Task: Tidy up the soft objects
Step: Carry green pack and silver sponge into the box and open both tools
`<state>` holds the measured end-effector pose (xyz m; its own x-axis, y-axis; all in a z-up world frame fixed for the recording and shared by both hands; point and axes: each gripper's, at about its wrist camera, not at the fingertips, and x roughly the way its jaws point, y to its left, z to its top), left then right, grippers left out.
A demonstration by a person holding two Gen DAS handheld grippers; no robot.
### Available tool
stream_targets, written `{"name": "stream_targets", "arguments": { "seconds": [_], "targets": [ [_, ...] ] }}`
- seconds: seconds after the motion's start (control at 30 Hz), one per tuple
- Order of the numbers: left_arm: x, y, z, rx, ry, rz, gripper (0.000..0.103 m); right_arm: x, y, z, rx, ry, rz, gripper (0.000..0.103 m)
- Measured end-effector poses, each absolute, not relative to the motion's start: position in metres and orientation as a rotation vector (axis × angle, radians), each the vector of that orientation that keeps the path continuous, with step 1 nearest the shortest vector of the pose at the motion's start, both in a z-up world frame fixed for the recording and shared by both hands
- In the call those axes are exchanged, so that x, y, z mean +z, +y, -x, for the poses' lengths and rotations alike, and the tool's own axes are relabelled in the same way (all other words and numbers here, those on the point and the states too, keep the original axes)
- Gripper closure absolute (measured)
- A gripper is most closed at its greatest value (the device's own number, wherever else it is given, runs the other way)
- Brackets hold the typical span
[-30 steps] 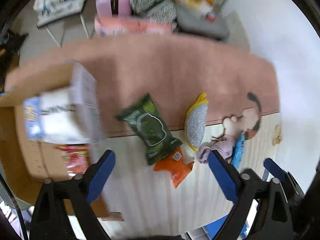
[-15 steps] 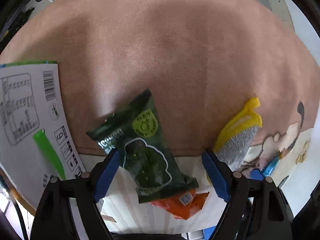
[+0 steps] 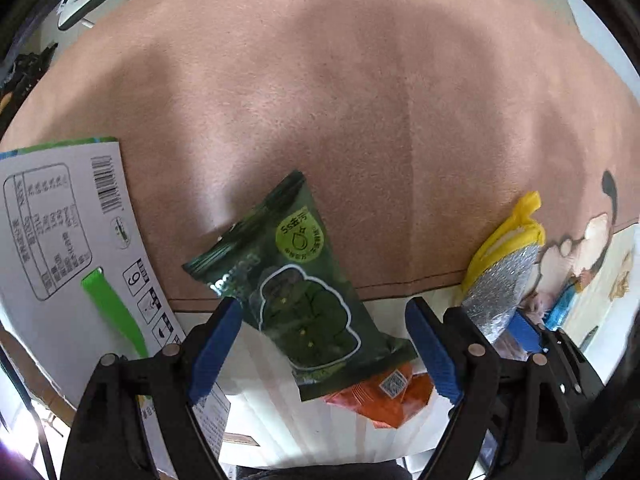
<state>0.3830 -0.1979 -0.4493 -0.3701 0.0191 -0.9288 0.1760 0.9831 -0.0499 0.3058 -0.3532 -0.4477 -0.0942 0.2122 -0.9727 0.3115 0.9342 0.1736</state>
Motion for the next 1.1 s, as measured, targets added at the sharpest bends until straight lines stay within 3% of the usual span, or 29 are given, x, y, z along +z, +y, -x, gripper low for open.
{"name": "stream_targets", "arguments": {
  "seconds": [0.27,0.33,0.4,0.5,0.7,0.9,1.1],
  "targets": [
    [-0.474,-0.163,-0.384,-0.086,2.014,-0.069,0.02,-0.454,-0.354,-0.311,-0.107,1.669,-0.424,0.046],
    [-0.476,-0.158,-0.386,-0.078,1.986,-0.017,0.03,-0.455,-0.353,-0.312,-0.12,1.668,-0.417,0.047],
    [-0.469,-0.154,-0.383,-0.059,1.931,-0.009,0.052,-0.455,-0.353,-0.311,-0.137,1.661,-0.418,0.049],
    [-0.456,-0.151,-0.381,-0.082,1.871,0.002,0.065,-0.454,-0.347,-0.311,-0.143,1.651,-0.386,0.053],
    [-0.422,-0.157,-0.364,-0.123,1.748,-0.023,0.068,-0.429,-0.342,-0.305,-0.138,1.602,-0.351,0.058],
    [-0.324,-0.151,-0.339,-0.254,1.53,-0.027,0.068,-0.357,-0.316,-0.293,-0.038,1.491,-0.33,0.058],
    [-0.233,-0.089,-0.324,-0.283,1.363,-0.016,0.068,-0.278,-0.253,-0.275,0.099,1.391,-0.313,0.058]
  ]
}}
